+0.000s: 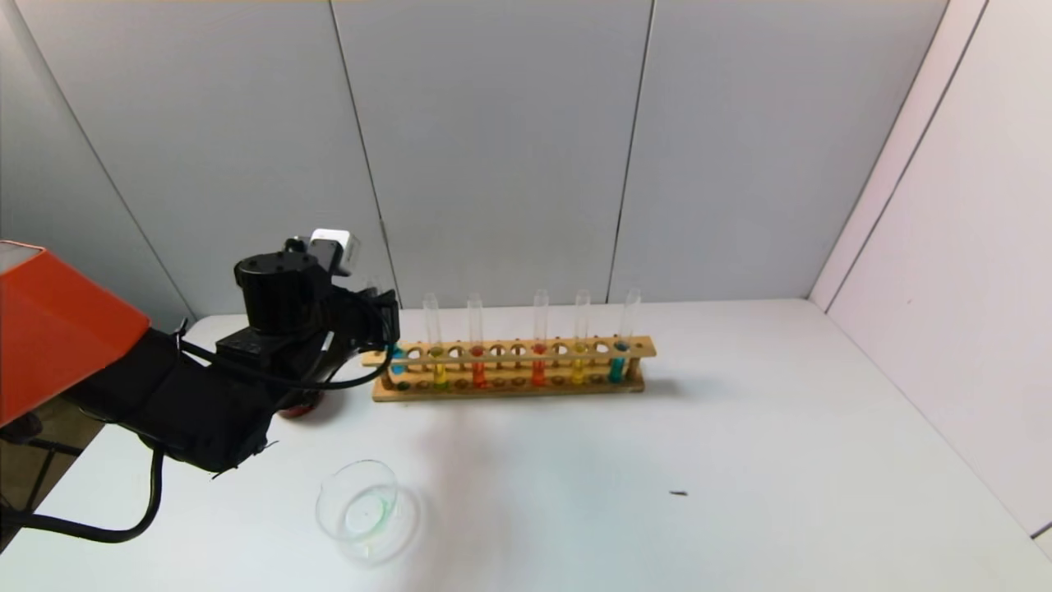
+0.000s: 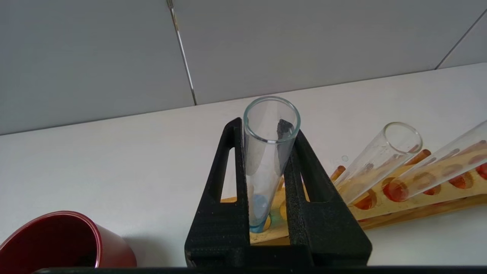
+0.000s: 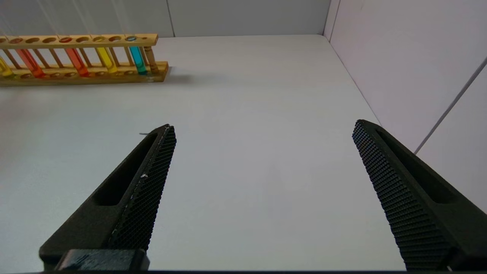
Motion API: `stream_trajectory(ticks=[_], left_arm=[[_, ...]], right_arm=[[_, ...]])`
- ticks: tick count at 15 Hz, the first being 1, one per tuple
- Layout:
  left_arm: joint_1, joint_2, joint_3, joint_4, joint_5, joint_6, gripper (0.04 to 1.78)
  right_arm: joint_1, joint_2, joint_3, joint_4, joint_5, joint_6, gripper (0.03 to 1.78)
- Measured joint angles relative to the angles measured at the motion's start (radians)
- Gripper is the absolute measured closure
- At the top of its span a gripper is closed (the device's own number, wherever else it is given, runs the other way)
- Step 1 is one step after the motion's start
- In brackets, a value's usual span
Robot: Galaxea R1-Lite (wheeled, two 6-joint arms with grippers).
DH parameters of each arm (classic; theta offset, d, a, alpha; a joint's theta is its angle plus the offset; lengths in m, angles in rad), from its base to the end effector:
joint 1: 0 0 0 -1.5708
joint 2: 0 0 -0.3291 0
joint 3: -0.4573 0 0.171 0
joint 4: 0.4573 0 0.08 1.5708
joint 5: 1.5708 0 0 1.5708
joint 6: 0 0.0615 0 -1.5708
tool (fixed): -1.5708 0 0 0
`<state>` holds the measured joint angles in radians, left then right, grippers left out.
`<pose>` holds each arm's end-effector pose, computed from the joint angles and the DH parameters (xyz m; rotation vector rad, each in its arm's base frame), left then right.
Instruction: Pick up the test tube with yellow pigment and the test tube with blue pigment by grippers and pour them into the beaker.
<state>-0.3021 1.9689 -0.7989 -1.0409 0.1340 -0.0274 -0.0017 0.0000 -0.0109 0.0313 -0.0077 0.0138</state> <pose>0.3812 -0.1102 0.1734 0.0007 0.1285 -0.1661 -0.0350 -0.0004 0.0743 0.0137 0.0203 -0.0095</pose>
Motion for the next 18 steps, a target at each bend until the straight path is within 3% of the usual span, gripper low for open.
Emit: stream_trajectory(ticks=[13, 18], left_arm=[[-0.009, -0.16, -0.133, 0.23, 0.015, 0.031, 1.51], [-0.002, -0.308, -0.129, 0.385, 0.029, 0.031, 1.51]], right_arm=[[0.0, 0.0, 0.0, 0.0, 0.0, 0.0, 0.11], [0.0, 0.0, 0.0, 0.001, 0.0, 0.0, 0.11]])
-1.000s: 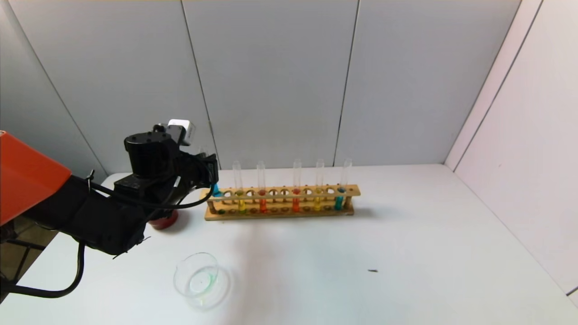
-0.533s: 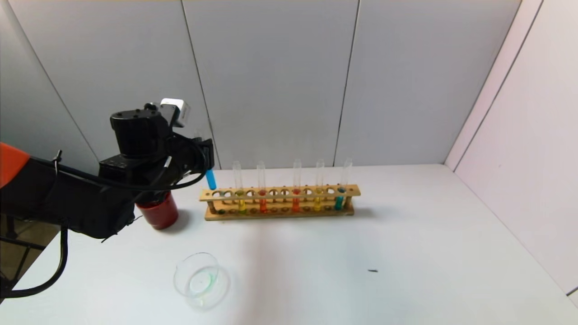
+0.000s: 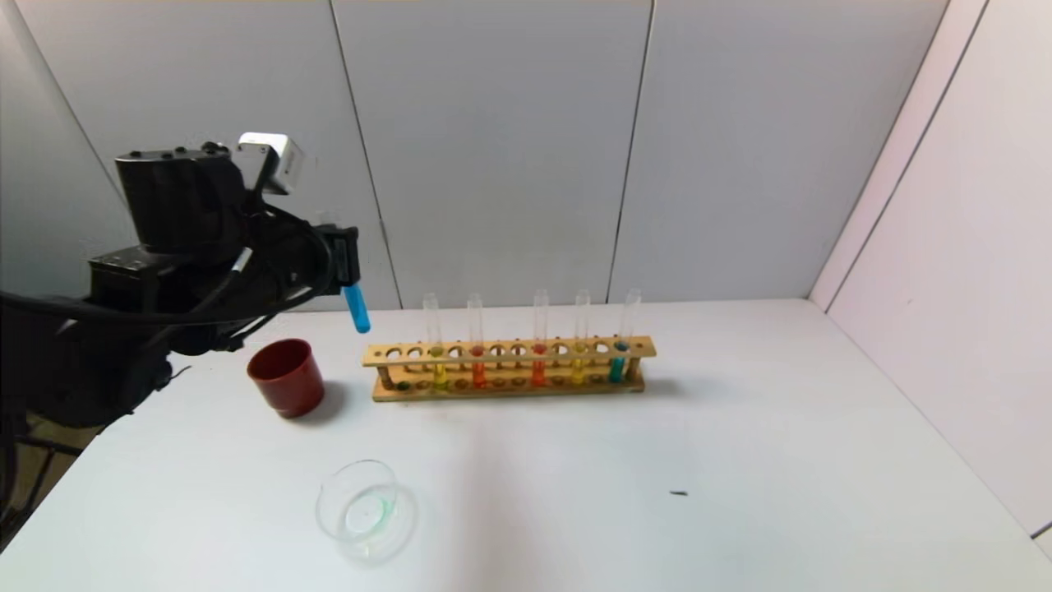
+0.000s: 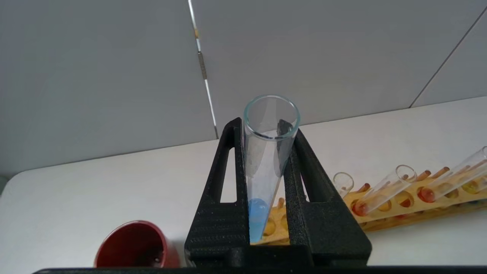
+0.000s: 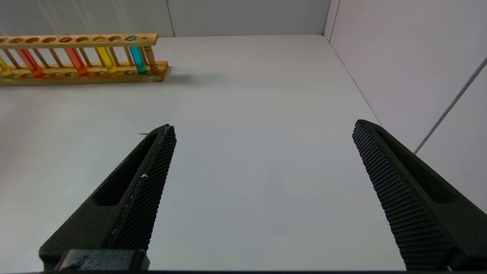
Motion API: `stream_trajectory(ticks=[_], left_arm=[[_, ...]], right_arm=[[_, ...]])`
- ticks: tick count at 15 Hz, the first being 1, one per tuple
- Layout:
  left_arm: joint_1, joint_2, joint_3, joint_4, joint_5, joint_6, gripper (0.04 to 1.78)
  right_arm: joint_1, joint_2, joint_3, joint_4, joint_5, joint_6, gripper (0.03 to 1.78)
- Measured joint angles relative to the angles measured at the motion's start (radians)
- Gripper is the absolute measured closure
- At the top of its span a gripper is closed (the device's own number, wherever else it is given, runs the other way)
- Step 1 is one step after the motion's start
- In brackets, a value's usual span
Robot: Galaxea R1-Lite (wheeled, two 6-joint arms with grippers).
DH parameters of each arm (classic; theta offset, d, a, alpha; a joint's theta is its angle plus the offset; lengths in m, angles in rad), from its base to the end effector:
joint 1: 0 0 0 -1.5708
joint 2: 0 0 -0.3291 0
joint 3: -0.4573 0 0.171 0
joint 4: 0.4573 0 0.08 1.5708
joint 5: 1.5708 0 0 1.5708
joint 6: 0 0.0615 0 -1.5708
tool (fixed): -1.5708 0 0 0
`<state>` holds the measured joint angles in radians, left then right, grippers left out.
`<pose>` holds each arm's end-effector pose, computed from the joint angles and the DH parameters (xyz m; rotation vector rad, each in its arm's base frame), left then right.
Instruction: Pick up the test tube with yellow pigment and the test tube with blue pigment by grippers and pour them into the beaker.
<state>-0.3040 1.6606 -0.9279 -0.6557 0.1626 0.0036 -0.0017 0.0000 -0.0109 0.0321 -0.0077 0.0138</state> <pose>0.3220 -0.0906 0.2705 0.0214 0.0747 -0.1415 -0.0350 -0.0004 0.0742 0.0137 0.0211 -0.0095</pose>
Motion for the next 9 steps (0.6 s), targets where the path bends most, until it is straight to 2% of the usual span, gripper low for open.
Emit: stream_trajectory(ticks=[5, 9], left_arm=[[0.012, -0.226, 0.041, 0.225, 0.011, 0.001, 1.51], [0.056, -0.374, 0.16, 0.286, 0.011, 0.017, 1.51]], right_arm=[[0.0, 0.0, 0.0, 0.0, 0.0, 0.0, 0.11], [0.0, 0.0, 0.0, 0.0, 0.0, 0.0, 0.11]])
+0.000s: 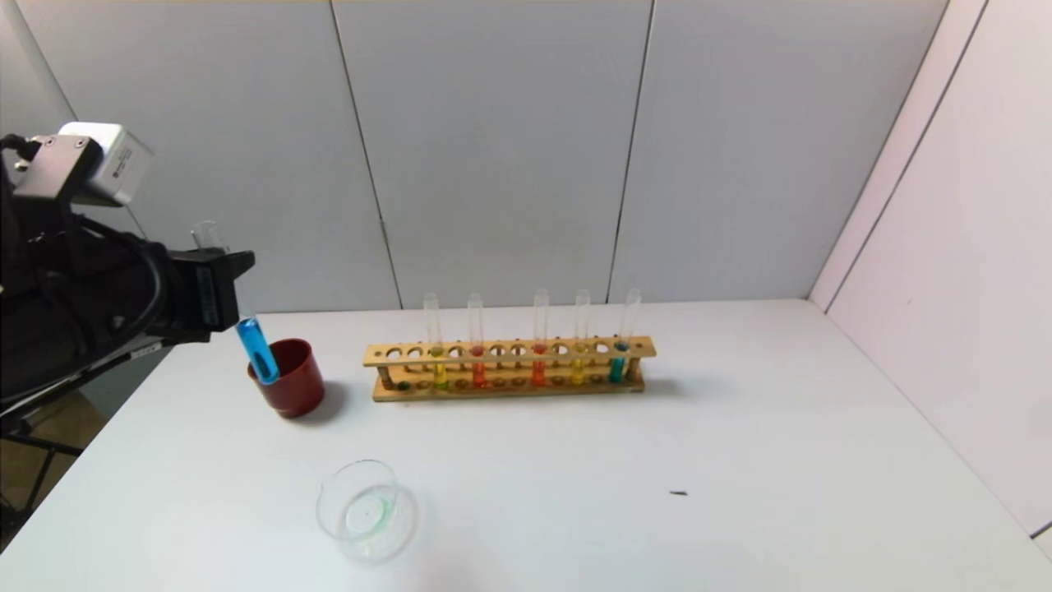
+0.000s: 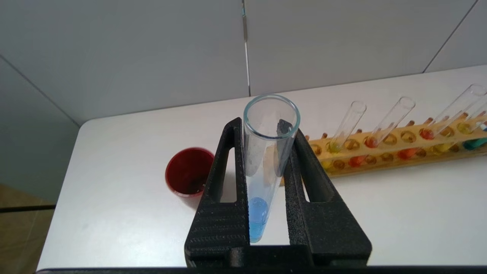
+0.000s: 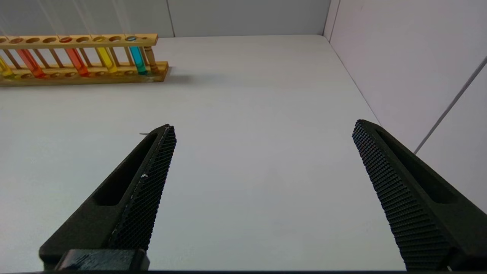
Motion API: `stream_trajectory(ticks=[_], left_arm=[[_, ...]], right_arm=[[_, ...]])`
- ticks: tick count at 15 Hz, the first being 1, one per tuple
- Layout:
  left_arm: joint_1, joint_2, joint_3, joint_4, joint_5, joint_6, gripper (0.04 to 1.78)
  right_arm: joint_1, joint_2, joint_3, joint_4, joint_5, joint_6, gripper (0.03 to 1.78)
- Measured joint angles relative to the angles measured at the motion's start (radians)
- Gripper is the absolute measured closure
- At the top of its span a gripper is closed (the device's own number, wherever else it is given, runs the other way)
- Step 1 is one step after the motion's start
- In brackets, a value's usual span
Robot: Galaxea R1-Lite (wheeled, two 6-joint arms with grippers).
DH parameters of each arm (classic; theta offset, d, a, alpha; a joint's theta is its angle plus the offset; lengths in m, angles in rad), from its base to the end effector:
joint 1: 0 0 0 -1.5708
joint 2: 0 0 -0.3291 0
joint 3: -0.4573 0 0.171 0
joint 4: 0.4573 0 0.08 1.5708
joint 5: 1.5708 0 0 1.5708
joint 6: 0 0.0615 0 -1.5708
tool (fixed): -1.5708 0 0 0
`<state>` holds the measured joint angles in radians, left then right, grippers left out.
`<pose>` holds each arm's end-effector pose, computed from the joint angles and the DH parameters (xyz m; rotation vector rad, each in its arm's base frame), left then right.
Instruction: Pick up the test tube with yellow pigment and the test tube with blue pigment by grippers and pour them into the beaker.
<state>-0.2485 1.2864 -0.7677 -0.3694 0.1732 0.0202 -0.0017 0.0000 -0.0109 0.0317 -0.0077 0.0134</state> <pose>0.2133 -0.0432 0.2845 0.0514 0.1453 -0.0766 -0.0350 -0.0004 0.0742 0.0133 0.0207 -0.0095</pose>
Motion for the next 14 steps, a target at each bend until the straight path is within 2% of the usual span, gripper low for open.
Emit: stream_trajectory(ticks=[3, 8, 11, 14], left_arm=[[0.056, -0.074, 0.101, 0.002, -0.02, 0.022, 1.51], [0.194, -0.135, 0.235, 0.019, -0.151, 0.158, 1.51], [0.228, -0.121, 0.289, 0.03, -0.178, 0.294, 1.51], [0.233, -0.086, 0.326, 0.031, -0.18, 0.361, 1.51]], right_arm=[[0.0, 0.0, 0.0, 0.0, 0.0, 0.0, 0.11], [0.0, 0.0, 0.0, 0.0, 0.0, 0.0, 0.11], [0.0, 0.0, 0.0, 0.0, 0.0, 0.0, 0.11], [0.0, 0.0, 0.0, 0.0, 0.0, 0.0, 0.11]])
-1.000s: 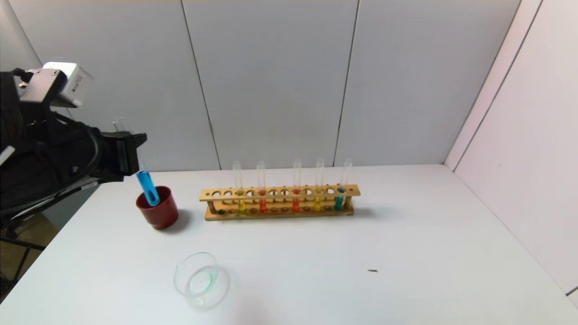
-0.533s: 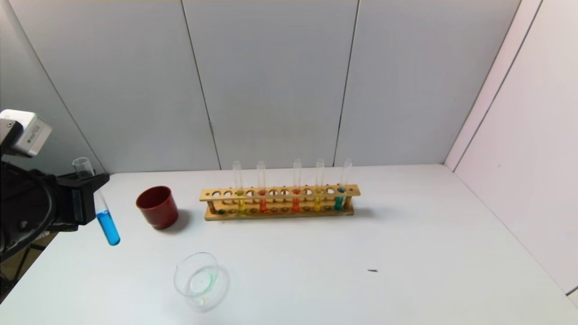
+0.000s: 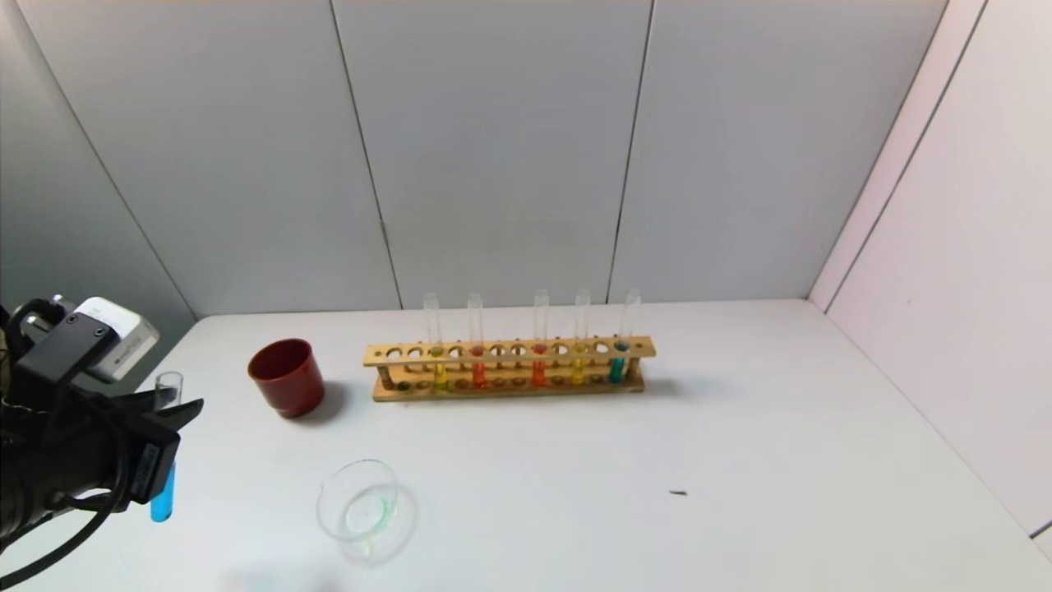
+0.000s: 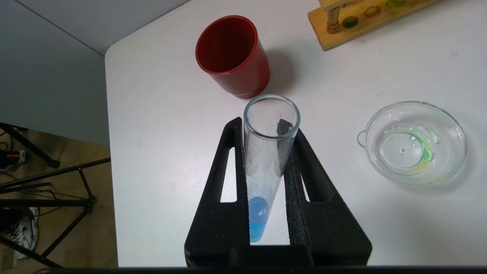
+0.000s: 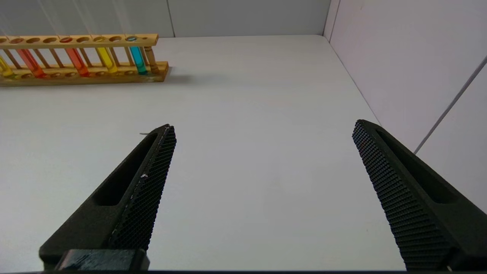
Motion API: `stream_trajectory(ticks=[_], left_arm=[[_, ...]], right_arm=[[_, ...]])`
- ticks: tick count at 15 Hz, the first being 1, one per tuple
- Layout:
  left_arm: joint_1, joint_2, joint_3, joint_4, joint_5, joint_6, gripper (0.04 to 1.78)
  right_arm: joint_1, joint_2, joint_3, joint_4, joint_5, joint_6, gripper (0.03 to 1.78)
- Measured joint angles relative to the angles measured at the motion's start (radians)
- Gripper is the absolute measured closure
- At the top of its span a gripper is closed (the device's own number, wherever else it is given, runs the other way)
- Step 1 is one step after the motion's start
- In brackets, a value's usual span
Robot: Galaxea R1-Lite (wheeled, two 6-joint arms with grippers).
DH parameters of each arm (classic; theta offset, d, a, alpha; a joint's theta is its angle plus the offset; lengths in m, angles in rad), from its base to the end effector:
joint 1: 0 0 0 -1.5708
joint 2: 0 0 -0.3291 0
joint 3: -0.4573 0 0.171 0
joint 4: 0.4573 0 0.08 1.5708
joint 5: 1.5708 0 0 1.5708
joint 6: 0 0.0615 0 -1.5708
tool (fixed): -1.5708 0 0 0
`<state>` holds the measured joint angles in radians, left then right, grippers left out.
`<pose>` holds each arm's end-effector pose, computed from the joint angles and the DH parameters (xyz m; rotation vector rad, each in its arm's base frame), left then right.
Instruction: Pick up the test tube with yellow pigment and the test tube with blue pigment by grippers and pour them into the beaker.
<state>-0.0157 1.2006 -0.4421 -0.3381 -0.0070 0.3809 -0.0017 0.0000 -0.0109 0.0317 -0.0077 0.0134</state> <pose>0.1734 -0.0032 0.1983 0.3771 0.4110 -0.1022 -0.0350 -0.0004 0.0742 0.0133 0.0207 -0.0095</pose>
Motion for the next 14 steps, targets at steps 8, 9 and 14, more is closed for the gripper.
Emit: stream_trajectory(ticks=[8, 9, 14], left_arm=[[-0.096, 0.177, 0.0, -0.001, 0.155, 0.099, 1.51], [-0.124, 0.204, -0.002, -0.002, 0.18, 0.104, 1.51], [-0.257, 0.338, -0.013, -0.002, 0.337, 0.133, 1.51]], right_arm=[[0.0, 0.0, 0.0, 0.0, 0.0, 0.0, 0.11], [0.0, 0.0, 0.0, 0.0, 0.0, 0.0, 0.11], [0.0, 0.0, 0.0, 0.0, 0.0, 0.0, 0.11]])
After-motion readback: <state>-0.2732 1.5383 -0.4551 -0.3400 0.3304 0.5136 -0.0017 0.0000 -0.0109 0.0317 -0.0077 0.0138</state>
